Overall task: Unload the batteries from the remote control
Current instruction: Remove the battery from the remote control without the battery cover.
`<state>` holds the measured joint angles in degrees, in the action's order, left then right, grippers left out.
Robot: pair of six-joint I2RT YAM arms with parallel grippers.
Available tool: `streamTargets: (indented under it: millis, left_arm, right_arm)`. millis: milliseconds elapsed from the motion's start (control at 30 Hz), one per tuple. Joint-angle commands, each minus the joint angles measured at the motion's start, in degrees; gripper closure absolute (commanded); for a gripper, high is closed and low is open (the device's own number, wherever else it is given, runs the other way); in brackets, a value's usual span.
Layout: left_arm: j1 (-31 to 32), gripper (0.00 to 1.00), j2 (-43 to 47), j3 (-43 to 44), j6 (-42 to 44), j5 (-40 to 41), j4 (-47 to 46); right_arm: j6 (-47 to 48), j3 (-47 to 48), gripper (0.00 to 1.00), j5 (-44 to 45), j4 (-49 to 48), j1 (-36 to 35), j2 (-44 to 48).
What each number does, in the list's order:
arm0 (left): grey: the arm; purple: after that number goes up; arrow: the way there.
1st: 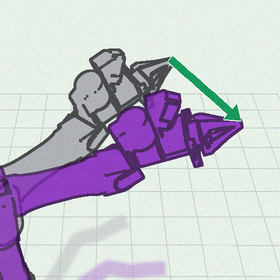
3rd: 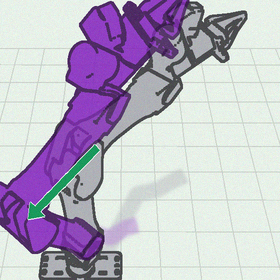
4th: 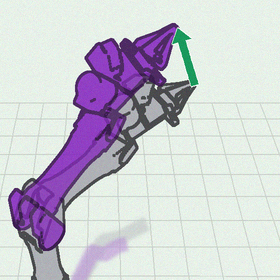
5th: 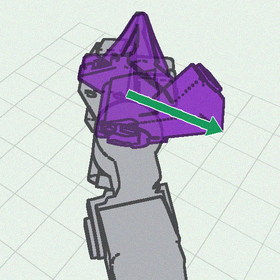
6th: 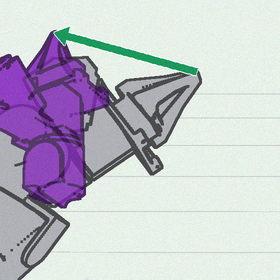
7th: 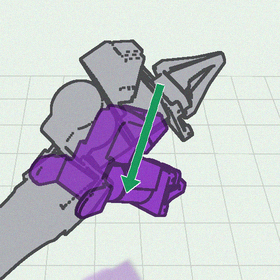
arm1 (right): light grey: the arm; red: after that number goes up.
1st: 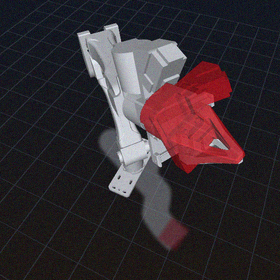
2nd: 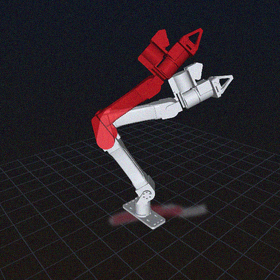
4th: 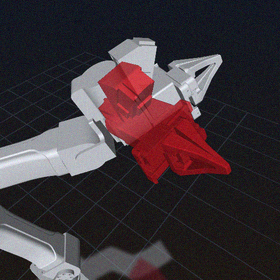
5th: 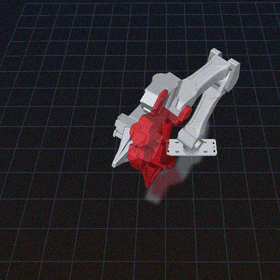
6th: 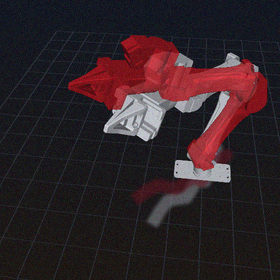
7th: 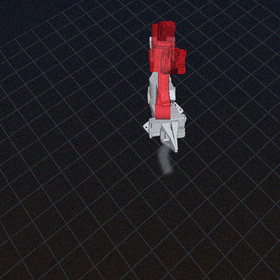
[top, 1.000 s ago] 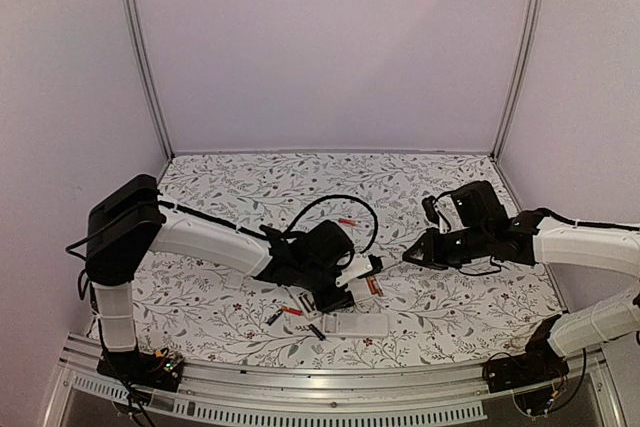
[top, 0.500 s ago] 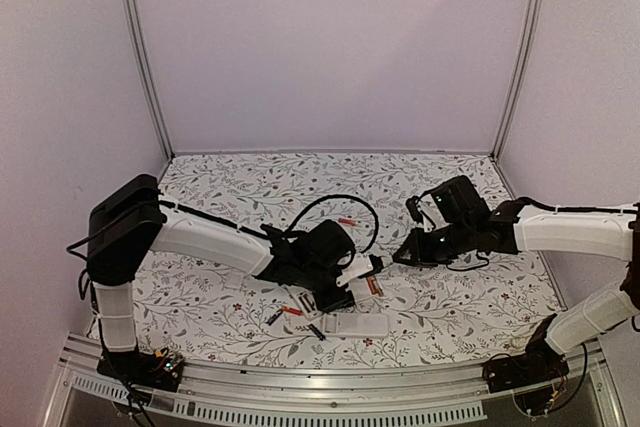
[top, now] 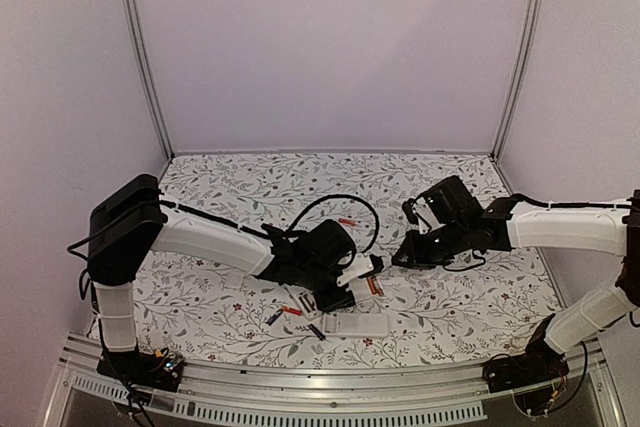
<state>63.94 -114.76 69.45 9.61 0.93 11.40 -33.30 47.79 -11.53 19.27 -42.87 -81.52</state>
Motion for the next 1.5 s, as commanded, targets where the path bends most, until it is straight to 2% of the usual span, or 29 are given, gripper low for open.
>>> streamTargets:
  millis: [0, 133, 400, 1100, 1300, 1467]
  left_arm:
    - [-0.11, 0.74, -4.27, -0.86, 1.01, 1.86, 4.30]
    - [-0.13, 0.74, -4.35, -0.89, 1.03, 2.72, 4.26]
    - [-0.12, 0.74, -4.92, -0.47, 0.98, 4.73, 4.58]
    - [-0.36, 0.75, -4.90, -0.10, 0.46, 10.21, 4.40]
    - [-0.32, 0.76, -4.27, -0.53, 0.62, 9.52, 3.92]
    - [-0.34, 0.75, -2.93, -1.81, 2.13, 4.46, 3.35]
  right_arm:
    - [0.40, 1.06, 1.00, 2.82, 3.41, -0.72, -1.15]
    - [0.75, 2.17, 1.00, -0.05, 3.52, -0.87, -2.37]
    - [2.62, 5.28, 1.00, -1.47, 10.40, -2.26, -3.87]
    - [-1.10, 6.85, 1.00, 3.81, 19.99, -4.05, -0.29]
    - [-1.59, 6.68, 1.00, 5.03, 18.86, -4.24, 1.27]
    - [0.15, 3.15, 1.00, 5.14, 11.76, -4.11, 7.83]
